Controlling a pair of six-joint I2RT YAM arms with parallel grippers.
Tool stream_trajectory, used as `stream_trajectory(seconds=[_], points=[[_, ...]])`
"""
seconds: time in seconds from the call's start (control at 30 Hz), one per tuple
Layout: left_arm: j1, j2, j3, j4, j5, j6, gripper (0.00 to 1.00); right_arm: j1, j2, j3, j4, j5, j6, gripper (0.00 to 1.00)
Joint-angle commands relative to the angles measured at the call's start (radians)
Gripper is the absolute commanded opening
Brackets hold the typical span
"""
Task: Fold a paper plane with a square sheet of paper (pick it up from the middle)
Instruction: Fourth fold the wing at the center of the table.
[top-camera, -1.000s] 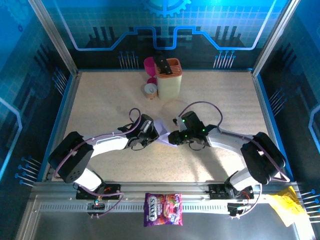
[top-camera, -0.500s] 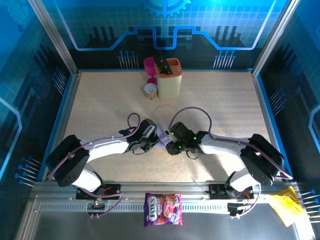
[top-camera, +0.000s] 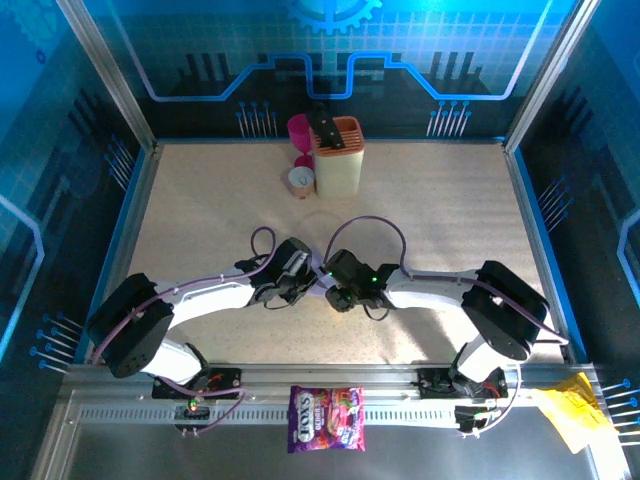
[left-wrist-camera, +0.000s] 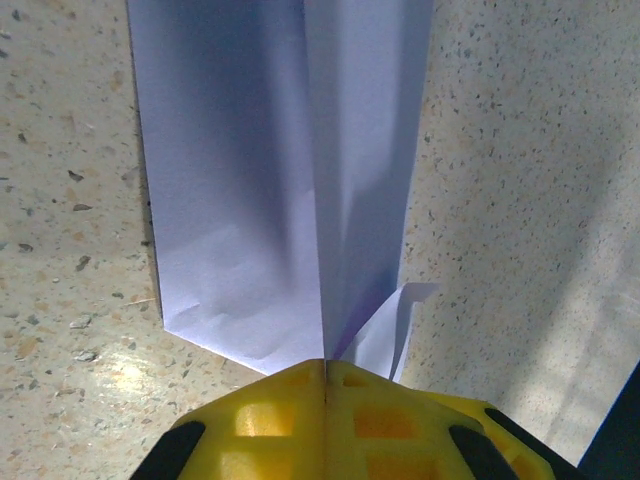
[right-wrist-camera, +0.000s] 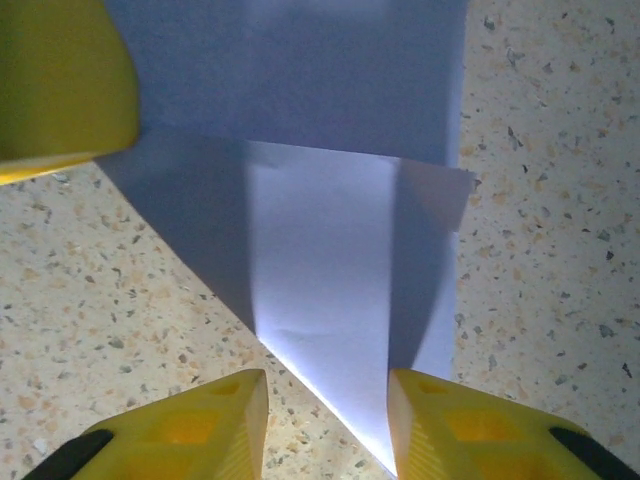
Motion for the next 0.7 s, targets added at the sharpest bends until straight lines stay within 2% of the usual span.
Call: stream_trajectory(seconds=[0.0, 0.2, 0.67], points=[[-0.004, -0.028, -0.014, -0.014, -0.004, -0.023, 0.0, 0.011, 0.012, 0.013, -0.017, 0.053, -0.007, 0.32], [-0.004, -0.027, -0.016, -0.013, -0.003, -0.024, 0.0, 0.011, 0.021, -0.003, -0.012, 0.078, -0.004, 0.2], [-0.004, -0.028, -0.019, -0.019, -0.011, -0.022, 0.0, 0.011, 0.001, -0.035, -0.006, 0.071, 0.0, 0.2]])
